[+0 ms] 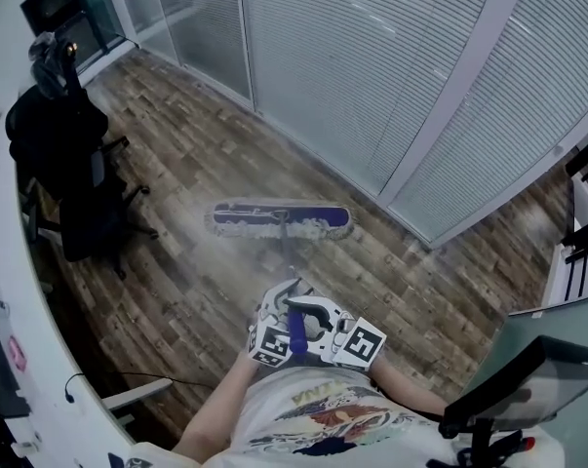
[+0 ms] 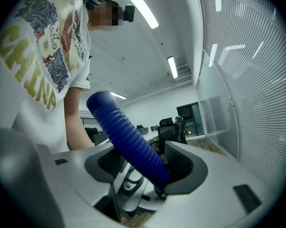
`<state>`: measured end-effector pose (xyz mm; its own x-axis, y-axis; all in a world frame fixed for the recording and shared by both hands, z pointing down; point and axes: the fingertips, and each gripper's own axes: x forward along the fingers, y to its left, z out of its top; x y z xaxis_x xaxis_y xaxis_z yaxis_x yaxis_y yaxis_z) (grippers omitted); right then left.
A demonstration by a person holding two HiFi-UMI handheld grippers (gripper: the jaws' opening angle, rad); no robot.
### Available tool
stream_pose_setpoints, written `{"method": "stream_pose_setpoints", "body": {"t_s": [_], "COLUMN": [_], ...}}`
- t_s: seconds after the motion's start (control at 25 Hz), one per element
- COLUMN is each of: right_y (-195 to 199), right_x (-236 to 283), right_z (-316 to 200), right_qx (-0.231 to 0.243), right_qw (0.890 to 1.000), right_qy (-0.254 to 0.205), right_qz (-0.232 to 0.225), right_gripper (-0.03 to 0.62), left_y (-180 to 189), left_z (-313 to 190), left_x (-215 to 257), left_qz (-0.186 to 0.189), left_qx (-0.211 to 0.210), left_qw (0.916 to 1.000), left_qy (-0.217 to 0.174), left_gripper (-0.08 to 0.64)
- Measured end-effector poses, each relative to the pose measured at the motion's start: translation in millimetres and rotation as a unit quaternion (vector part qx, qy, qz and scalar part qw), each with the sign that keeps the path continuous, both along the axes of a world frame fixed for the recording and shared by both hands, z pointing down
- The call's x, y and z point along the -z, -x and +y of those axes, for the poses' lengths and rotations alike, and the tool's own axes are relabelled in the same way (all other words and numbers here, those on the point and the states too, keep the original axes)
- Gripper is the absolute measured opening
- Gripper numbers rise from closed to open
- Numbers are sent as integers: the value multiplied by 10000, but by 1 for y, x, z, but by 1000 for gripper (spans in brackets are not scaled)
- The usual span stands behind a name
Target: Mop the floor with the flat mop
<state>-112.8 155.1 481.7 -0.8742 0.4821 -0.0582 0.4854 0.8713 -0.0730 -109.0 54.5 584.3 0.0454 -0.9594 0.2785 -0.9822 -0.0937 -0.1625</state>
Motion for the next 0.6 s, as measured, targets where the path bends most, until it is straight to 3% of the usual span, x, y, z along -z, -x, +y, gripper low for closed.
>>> {"method": "stream_pose_setpoints", "body": {"t_s": [0.2, 0.6], "right_y": [37, 133], "right_x": [-9, -8], "right_z": [-34, -155], "right_qx": [-97, -93], "right_qw": [9999, 9994], "right_qy": [61, 299], "right_qz": [109, 154], "right_gripper": [252, 253], "left_y": [34, 135], "left_z": [-33, -153], "left_x": [-12, -8], "left_qz": [-128, -77], "left_qx": [-150, -46], "left_qw": [9997, 9998], "left_qy": [106, 152], "left_gripper": [112, 112]}}
